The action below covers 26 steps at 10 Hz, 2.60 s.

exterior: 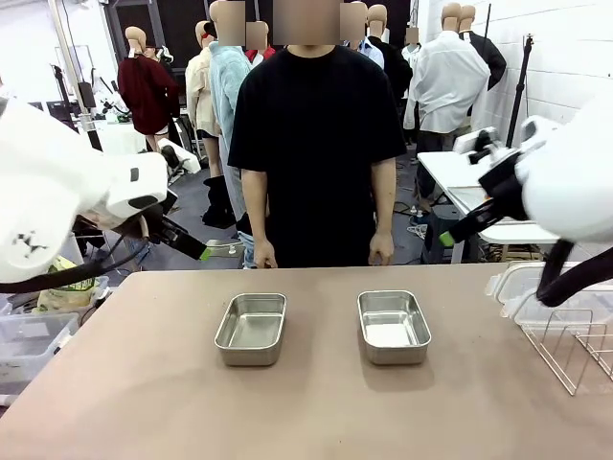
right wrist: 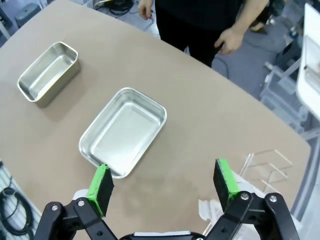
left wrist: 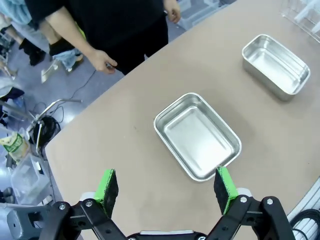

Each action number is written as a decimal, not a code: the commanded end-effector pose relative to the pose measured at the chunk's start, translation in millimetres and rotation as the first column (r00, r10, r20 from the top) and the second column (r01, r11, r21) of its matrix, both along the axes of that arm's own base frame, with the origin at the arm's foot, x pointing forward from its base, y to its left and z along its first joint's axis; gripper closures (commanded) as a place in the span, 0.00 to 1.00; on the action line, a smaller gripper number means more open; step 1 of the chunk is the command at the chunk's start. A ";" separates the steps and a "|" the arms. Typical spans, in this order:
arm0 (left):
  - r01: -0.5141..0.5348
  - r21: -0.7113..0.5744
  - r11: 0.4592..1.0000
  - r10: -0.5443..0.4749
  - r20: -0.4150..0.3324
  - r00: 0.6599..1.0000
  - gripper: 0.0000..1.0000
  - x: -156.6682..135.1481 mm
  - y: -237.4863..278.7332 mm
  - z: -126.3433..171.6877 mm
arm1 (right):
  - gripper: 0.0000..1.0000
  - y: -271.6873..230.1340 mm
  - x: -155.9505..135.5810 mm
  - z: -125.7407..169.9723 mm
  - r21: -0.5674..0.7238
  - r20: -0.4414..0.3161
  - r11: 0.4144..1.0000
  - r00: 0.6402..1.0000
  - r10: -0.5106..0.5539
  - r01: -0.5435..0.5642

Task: Place the bread in airtight containers.
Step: Lift both Airtight Container.

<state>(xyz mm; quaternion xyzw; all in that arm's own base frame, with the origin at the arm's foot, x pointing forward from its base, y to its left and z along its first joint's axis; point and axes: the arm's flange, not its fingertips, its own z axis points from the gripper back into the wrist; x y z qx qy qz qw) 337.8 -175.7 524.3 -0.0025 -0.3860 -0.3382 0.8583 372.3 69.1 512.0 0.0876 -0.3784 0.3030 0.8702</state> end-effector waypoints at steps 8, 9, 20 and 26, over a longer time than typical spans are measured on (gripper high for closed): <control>0.013 -0.047 0.999 -0.015 -0.049 0.999 0.00 -2.4 0.5 -1.2 | 0.00 -38.7 -6.8 6.4 0.115 -0.040 0.993 0.999 0.014 -0.009; 0.013 -0.047 0.999 -0.015 -0.049 0.999 0.00 -2.4 0.5 -1.2 | 0.00 -38.7 -6.8 6.4 0.115 -0.040 0.993 0.999 0.014 -0.009; 0.013 -0.047 0.999 -0.015 -0.049 0.999 0.00 -2.4 0.5 -1.2 | 0.00 -38.7 -6.8 6.4 0.115 -0.040 0.993 0.999 0.014 -0.009; 0.013 -0.047 0.999 -0.015 -0.049 0.999 0.00 -2.4 0.5 -1.2 | 0.00 -38.7 -6.8 6.4 0.115 -0.040 0.993 0.999 0.014 -0.009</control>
